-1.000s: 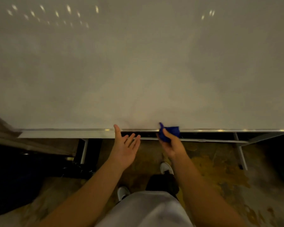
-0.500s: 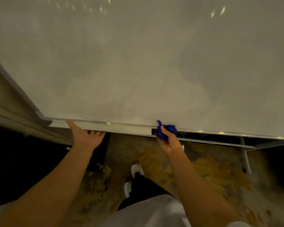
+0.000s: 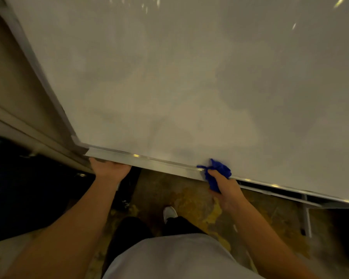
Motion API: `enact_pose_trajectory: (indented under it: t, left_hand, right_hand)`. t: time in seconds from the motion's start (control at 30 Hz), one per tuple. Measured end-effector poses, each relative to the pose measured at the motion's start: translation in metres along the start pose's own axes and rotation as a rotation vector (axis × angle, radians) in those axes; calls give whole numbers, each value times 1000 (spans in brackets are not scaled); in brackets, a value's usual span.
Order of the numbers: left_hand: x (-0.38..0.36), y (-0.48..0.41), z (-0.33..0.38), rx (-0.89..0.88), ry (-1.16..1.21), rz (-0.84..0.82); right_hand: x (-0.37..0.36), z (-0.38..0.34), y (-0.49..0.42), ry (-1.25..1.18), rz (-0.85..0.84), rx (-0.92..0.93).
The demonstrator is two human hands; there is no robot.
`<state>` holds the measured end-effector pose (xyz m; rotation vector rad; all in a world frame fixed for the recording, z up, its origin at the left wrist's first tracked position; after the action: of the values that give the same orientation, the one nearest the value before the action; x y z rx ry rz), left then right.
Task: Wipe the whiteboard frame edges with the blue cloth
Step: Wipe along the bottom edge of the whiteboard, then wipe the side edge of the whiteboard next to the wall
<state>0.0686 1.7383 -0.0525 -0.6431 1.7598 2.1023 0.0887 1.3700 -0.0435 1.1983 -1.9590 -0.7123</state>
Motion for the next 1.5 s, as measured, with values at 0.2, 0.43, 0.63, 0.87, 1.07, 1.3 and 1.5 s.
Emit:
enact_pose_trajectory:
  t: [0.2,0.43,0.63,0.87,1.07,1.3,1.5]
  left_hand:
    - [-1,-21,32,25,-57,-76]
    - [6,-24,49,119,-74,-68]
    - [25,-26,64,134,-140,67]
    - [21,-49,86,247,-148,63]
    - [21,-55,95,274,-241,6]
    - [30,-54,115,270,-143,32]
    - [17,-59,152,127,-282,82]
  right_hand:
    - [-33,-48,61,754,169,635]
    - [-174,-45,148,1058,123,935]
    - [-354,-15,213,1011,-216,1070]
    - [-280,-24,176,953,40,1092]
    - [-348,-22,195,1160,-40,1204]
    - [-426,-15,225,1185,-127,1229]
    - [-412,-12,232,680,-244,1012]
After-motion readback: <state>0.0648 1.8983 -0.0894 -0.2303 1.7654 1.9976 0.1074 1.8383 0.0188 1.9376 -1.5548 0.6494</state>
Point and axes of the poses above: each hand's wrist, its own y-axis away from the middle knuckle, its own x-axis out of the back of the hand, z = x × y, the point moved 9 cm from there along -y, towards the middle knuckle, and after that the axes turned 12 degrees about z, right-handed, at the moved point
